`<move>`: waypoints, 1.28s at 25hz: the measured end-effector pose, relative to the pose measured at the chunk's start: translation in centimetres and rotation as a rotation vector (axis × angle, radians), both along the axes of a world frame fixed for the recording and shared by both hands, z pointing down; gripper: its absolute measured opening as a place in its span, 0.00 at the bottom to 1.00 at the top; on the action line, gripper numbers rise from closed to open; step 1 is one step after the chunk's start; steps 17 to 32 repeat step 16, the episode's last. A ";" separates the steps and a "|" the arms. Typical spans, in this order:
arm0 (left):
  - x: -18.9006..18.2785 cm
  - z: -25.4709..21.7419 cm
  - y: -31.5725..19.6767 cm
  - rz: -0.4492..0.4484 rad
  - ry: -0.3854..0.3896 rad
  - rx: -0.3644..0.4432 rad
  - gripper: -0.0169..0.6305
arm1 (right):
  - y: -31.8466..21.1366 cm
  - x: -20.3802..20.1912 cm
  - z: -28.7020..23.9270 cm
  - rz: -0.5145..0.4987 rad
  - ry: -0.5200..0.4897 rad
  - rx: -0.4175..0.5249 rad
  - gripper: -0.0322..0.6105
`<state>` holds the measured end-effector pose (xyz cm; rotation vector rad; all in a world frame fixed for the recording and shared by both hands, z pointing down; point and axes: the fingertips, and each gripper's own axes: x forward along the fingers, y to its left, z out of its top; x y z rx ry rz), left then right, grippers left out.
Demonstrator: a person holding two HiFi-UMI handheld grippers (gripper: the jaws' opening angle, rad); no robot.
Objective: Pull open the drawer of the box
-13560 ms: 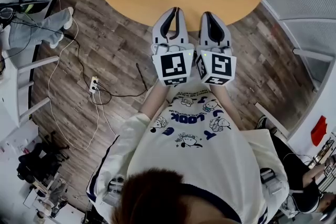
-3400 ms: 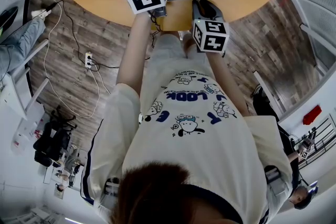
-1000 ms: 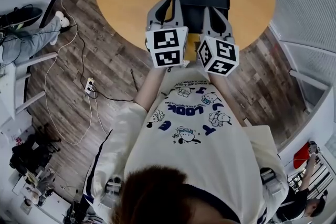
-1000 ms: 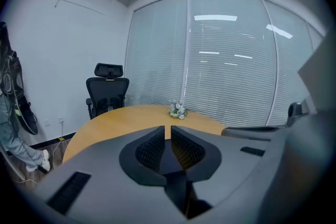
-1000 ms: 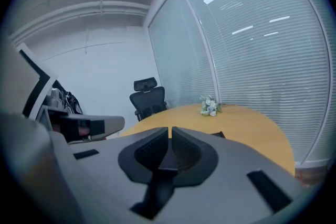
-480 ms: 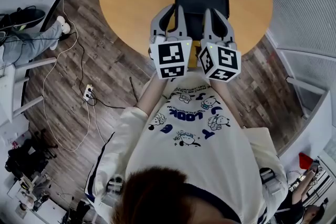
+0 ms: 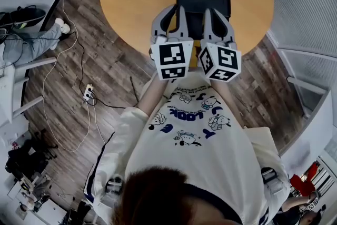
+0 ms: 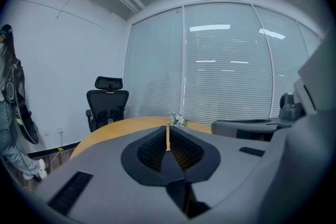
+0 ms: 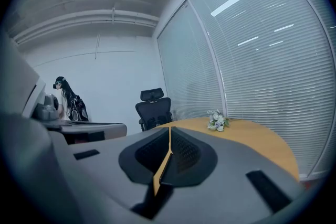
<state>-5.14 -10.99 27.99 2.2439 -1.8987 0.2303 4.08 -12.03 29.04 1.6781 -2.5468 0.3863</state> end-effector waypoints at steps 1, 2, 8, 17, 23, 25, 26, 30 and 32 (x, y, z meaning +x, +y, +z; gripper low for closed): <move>-0.1 0.0 0.0 0.001 0.001 -0.001 0.07 | -0.1 -0.1 0.1 0.001 0.000 -0.001 0.10; -0.1 0.0 -0.1 0.002 0.002 -0.001 0.07 | -0.1 -0.1 0.1 0.001 0.000 -0.004 0.10; 0.1 0.1 -0.2 0.010 0.002 -0.005 0.07 | -0.3 0.1 0.4 0.006 -0.004 -0.019 0.10; -0.4 0.3 -0.4 0.020 0.004 -0.012 0.07 | -0.6 -0.7 0.8 0.003 0.007 -0.028 0.10; -0.4 0.3 -0.4 0.020 0.004 -0.012 0.07 | -0.6 -0.7 0.8 0.003 0.007 -0.028 0.10; -0.4 0.3 -0.4 0.020 0.004 -0.012 0.07 | -0.6 -0.7 0.8 0.003 0.007 -0.028 0.10; -0.4 0.3 -0.4 0.020 0.004 -0.012 0.07 | -0.6 -0.7 0.8 0.003 0.007 -0.028 0.10; -0.4 0.3 -0.4 0.020 0.004 -0.012 0.07 | -0.6 -0.7 0.8 0.003 0.007 -0.028 0.10; -0.4 0.3 -0.4 0.020 0.004 -0.012 0.07 | -0.6 -0.7 0.8 0.003 0.007 -0.028 0.10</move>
